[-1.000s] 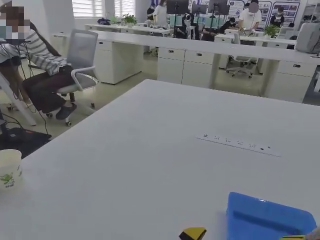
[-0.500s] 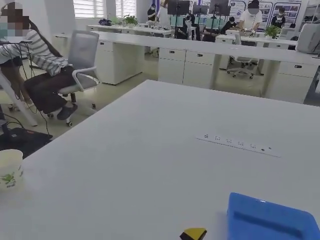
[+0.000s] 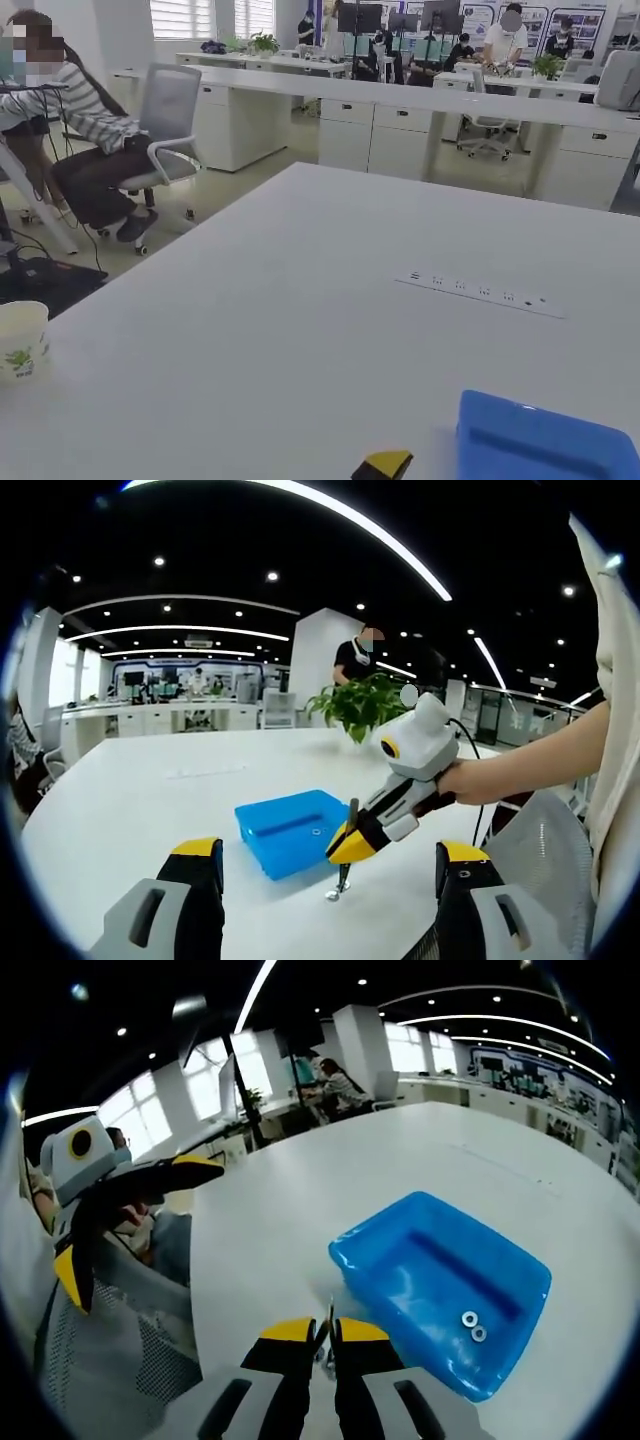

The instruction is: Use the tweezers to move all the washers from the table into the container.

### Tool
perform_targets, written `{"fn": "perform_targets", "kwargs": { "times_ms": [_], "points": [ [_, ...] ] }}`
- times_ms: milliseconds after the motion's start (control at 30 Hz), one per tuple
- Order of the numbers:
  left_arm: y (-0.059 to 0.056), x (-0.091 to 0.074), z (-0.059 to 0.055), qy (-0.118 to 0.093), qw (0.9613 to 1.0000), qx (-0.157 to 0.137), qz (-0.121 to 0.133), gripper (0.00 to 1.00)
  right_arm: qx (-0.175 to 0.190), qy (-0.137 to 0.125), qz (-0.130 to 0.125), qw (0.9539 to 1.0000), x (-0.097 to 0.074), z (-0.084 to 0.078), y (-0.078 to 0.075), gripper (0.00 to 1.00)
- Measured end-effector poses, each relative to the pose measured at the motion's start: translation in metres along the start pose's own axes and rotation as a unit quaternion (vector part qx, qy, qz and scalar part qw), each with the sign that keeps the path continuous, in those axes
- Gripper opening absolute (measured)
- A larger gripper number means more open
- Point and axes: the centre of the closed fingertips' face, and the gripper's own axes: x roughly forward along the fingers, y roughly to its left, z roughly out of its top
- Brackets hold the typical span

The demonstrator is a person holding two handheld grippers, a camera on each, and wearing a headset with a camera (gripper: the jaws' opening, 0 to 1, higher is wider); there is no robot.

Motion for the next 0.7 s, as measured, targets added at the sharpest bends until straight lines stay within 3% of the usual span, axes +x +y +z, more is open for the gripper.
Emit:
{"fn": "perform_targets", "kwargs": {
  "times_ms": [400,700],
  "points": [
    [-0.0012,0.0015,-0.0034,0.011,0.9999,0.005,-0.003,0.88,-0.071,0.019,-0.002,0.9973,0.0007,-0.0022,0.0047,0.04],
    [0.0000,0.0012,-0.0037,0.012,0.9999,0.004,0.001,0.87,-0.098,0.034,-0.015,0.9945,-0.0007,-0.0047,0.0014,0.04]
  ]
}}
